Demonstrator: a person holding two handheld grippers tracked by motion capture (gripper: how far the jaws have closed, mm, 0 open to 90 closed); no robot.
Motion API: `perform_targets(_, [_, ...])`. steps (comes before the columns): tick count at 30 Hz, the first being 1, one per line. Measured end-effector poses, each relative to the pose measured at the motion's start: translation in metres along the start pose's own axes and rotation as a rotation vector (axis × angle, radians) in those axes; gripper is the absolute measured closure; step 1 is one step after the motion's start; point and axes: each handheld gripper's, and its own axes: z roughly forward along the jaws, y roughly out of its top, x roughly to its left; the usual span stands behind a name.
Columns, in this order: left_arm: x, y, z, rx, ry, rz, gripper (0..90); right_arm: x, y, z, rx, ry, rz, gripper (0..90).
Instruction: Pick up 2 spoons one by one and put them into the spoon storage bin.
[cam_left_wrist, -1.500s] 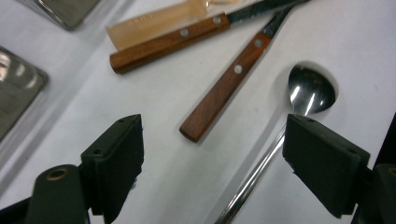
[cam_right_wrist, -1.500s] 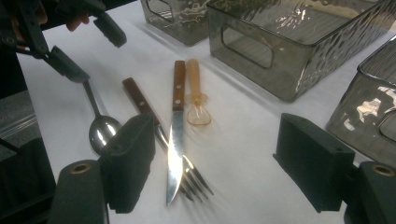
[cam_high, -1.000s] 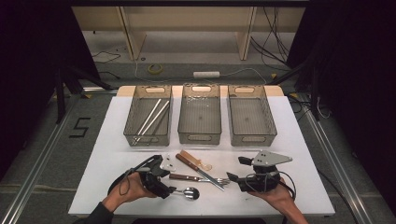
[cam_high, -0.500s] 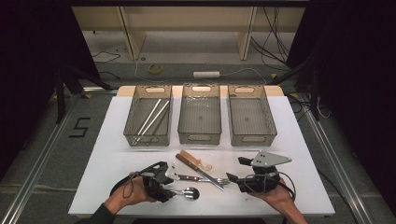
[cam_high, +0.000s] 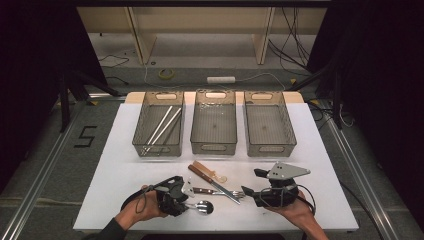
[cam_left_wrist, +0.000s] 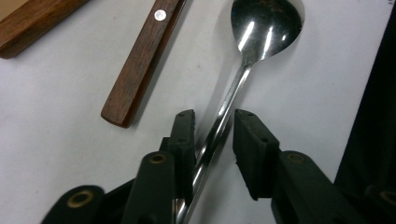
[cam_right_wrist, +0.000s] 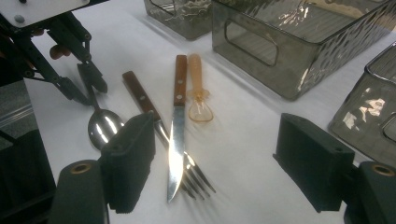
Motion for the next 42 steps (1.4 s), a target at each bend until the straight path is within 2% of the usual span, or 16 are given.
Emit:
perform_targets(1, [-0.001, 0.0, 0.0, 0.0, 0.002, 0.002, 71.3, 0.0, 0.0, 0.0, -0.001, 0.001, 0.001, 29.3])
perform_targets(2, [0.0, 0.001, 0.0, 0.011, 0.001, 0.022, 72.4, 0.0, 0.0, 0.0, -0.001, 0.002, 0.001, 29.4])
perform_targets(5, [-0.001, 0.001, 0.001, 0.0, -0.008, 0.017, 75.4, 0.0, 0.0, 0.0, 0.0, 0.001, -0.001, 29.4])
perform_targets(10, [-0.001, 0.0, 0.0, -0.001, -0.003, 0.047, 79.9, 0.001, 0.0, 0.0, -0.002, 0.001, -0.002, 29.4])
perform_targets(13, [-0.001, 0.0, 0.0, -0.005, 0.005, 0.044, 86.9, 0.001, 0.0, 0.0, -0.002, 0.0, -0.004, 29.5])
perform_targets(19, [0.0, -0.001, -0.001, -0.01, 0.006, 0.044, 88.1, 0.001, 0.0, 0.0, 0.0, 0.003, -0.001, 29.4])
perform_targets(33, [0.005, -0.001, -0.015, -0.076, 0.001, -0.024, 88.8, 0.001, 0.001, -0.001, -0.002, 0.002, -0.003, 29.5])
perform_targets(40, [0.008, 0.001, -0.025, -0.142, 0.019, -0.081, 89.0, 0.001, 0.0, -0.001, -0.002, 0.002, -0.002, 29.5])
perform_targets(42, [0.01, 0.001, -0.028, -0.184, 0.034, -0.102, 89.1, 0.001, 0.0, 0.0, -0.001, 0.002, -0.001, 29.4])
